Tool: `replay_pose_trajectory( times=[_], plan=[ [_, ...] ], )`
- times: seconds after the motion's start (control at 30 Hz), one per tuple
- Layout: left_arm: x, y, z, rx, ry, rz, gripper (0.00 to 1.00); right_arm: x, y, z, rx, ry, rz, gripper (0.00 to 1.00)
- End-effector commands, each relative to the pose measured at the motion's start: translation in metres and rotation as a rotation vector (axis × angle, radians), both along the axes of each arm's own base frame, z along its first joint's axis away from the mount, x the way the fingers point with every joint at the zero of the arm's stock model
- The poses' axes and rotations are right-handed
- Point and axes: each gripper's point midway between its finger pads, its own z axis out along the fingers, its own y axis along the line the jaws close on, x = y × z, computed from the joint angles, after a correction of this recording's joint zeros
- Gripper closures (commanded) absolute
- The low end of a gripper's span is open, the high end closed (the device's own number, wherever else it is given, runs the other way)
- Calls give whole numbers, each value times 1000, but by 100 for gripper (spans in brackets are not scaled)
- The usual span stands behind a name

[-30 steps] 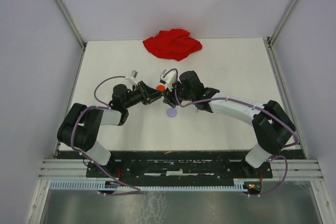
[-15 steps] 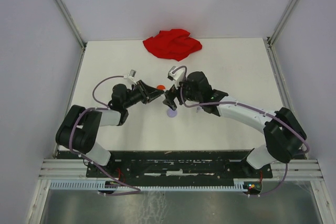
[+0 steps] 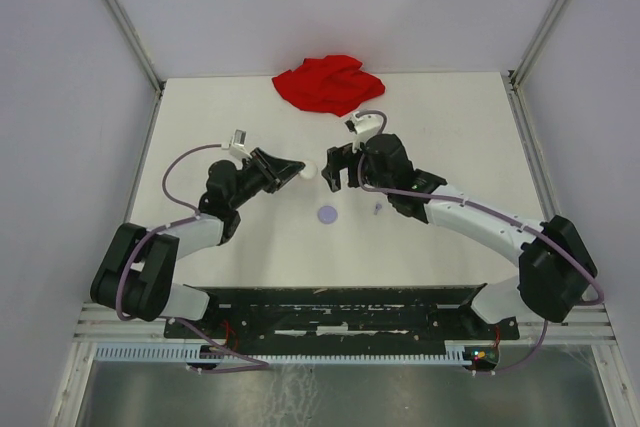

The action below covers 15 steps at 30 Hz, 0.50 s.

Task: Insert the wireless bluetooth earbuds into the charging case
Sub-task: Pick up the charging case at the center of the board, then open the charging case.

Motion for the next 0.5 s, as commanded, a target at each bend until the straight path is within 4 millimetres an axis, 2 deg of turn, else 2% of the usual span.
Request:
replay_pose_trajectory(
  times=[0.0,0.17,0.47],
  plan=[
    [2,-2,10,20,-51,14,97,16,-4,14,28,-25,-92,1],
    [-1,-10,9,21,-48,-9,97,19,-2,13,17,-29,-87,1],
    [-4,-18,10,24,-50,-32,97,23,9,-1,8,-2,-60,1]
  ],
)
